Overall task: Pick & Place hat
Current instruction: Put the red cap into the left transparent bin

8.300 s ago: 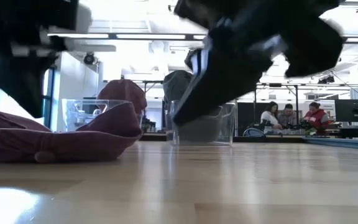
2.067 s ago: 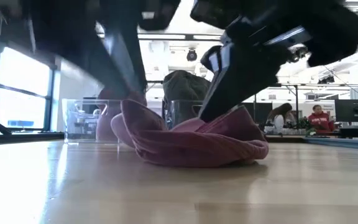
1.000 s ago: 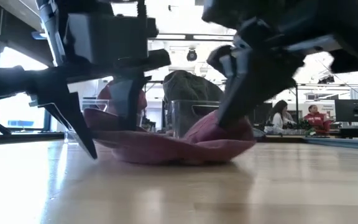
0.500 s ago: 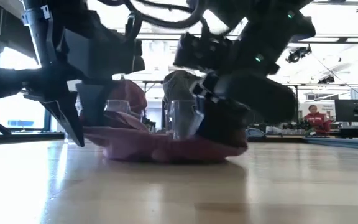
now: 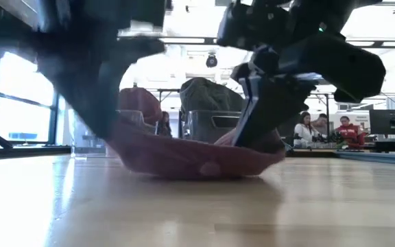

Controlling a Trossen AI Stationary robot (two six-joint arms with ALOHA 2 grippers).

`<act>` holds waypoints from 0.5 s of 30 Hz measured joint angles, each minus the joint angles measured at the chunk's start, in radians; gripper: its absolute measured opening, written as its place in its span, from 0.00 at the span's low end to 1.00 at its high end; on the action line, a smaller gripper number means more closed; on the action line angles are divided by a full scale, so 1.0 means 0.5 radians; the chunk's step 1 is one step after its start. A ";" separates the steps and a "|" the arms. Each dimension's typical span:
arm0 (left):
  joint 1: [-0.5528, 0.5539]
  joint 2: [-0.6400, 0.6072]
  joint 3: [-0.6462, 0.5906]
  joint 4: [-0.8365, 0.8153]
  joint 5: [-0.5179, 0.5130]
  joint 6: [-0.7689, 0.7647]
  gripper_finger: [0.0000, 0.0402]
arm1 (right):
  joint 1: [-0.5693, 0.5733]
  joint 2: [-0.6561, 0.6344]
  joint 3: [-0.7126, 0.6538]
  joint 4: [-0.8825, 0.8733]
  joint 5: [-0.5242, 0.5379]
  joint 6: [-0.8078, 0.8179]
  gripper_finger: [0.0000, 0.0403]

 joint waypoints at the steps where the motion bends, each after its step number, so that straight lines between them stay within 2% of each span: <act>1: -0.012 0.001 0.041 -0.006 -0.004 0.001 0.03 | 0.006 0.000 0.000 0.030 0.007 -0.028 0.00; 5: -0.058 -0.001 0.157 -0.024 -0.003 0.006 0.02 | 0.008 0.000 0.000 0.160 0.023 -0.147 0.01; 8: -0.087 -0.002 0.156 -0.099 -0.004 -0.017 0.02 | 0.032 -0.024 0.000 0.137 0.086 -0.140 0.03; 11: -0.089 -0.003 0.063 -0.149 -0.006 -0.128 0.02 | 0.092 -0.087 0.000 -0.006 0.204 -0.072 0.06; 15: -0.083 -0.058 -0.179 -0.161 0.029 -0.344 0.04 | 0.189 -0.162 0.000 -0.163 0.365 0.051 0.11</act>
